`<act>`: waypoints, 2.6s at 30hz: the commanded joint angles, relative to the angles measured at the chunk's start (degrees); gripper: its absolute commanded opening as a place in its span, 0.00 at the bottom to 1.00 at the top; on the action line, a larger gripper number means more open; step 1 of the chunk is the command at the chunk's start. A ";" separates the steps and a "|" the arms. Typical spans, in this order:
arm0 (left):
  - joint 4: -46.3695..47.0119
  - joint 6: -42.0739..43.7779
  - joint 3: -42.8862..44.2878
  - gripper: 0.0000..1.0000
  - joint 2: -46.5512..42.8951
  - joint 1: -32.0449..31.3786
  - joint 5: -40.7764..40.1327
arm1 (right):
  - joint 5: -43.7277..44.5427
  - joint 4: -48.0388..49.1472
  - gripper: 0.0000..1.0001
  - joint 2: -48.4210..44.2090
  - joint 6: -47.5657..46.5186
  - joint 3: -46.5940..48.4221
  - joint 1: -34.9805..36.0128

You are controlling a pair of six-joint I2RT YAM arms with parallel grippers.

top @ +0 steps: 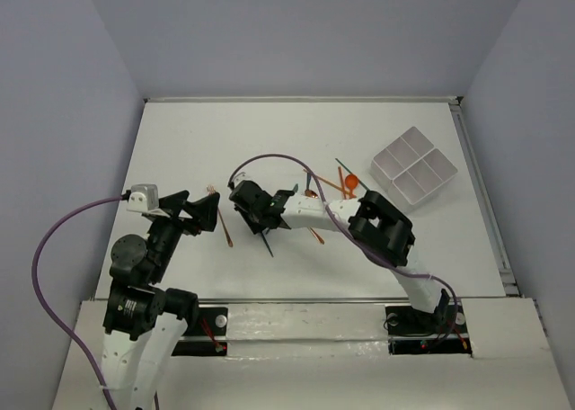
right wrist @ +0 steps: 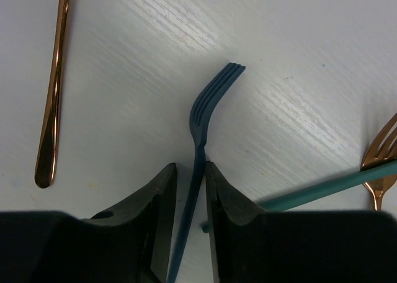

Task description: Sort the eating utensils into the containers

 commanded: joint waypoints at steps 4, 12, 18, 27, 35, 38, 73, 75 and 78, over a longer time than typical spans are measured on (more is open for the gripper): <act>1.74 0.26 2.42 0.99 -1.23 0.22 -0.53 | 8.29 -6.82 0.17 5.96 0.36 7.11 3.69; 1.12 0.43 2.94 0.99 -1.67 0.22 -2.28 | 12.06 -1.49 0.07 3.00 1.68 5.02 4.22; 0.94 0.43 3.03 0.99 -2.11 0.22 -2.64 | 11.63 20.30 0.07 -14.57 0.81 -8.32 0.18; 1.47 0.35 2.59 0.99 -2.73 -0.30 -1.14 | 21.02 42.90 0.07 -43.59 -6.49 -33.64 -21.59; 1.56 0.43 2.50 0.99 -3.52 -1.36 -1.06 | 20.07 51.35 0.07 -46.77 -8.06 -35.68 -45.60; 1.56 0.52 2.42 0.99 -4.05 -1.89 -1.14 | 21.30 54.86 0.07 -42.56 -11.93 -33.84 -49.73; 1.47 0.96 2.50 0.99 -3.78 -3.47 -1.41 | 17.35 81.41 0.16 -24.70 -29.61 -38.31 -56.95; 1.47 0.87 2.51 0.99 -3.61 -3.47 -1.23 | 16.39 81.33 0.28 -26.01 -28.47 -39.54 -56.95; 1.65 0.96 2.50 0.99 -3.52 -3.47 -1.06 | 15.07 79.31 0.44 -28.04 -26.72 -40.08 -56.95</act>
